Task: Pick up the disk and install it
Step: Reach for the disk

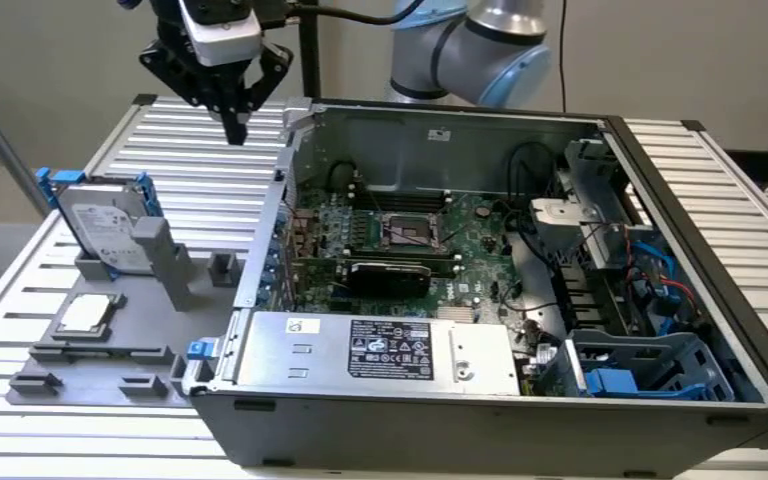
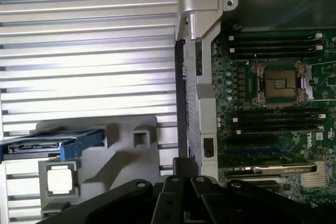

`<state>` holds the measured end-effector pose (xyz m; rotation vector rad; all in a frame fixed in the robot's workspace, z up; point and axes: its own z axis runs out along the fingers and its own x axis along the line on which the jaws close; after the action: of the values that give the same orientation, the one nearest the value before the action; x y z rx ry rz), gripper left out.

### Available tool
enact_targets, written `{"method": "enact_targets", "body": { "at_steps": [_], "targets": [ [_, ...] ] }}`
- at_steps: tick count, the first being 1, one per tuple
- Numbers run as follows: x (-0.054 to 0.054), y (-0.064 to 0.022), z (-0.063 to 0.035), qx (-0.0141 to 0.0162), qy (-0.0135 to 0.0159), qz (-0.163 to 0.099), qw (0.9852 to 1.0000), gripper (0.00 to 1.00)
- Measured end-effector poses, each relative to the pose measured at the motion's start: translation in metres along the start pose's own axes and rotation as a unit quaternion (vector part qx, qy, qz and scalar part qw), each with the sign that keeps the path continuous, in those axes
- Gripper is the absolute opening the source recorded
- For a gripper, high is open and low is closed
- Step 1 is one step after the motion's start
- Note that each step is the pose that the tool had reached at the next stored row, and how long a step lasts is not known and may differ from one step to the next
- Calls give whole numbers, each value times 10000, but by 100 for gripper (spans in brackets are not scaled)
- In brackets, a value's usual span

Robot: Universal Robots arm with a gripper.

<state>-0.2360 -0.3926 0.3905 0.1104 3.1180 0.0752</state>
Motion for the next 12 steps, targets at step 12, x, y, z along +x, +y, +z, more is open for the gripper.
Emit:
{"method": "enact_targets", "body": {
  "at_steps": [12],
  "targets": [
    [550, 45, 26, 0, 0, 0, 10000, 0]
  ]
}}
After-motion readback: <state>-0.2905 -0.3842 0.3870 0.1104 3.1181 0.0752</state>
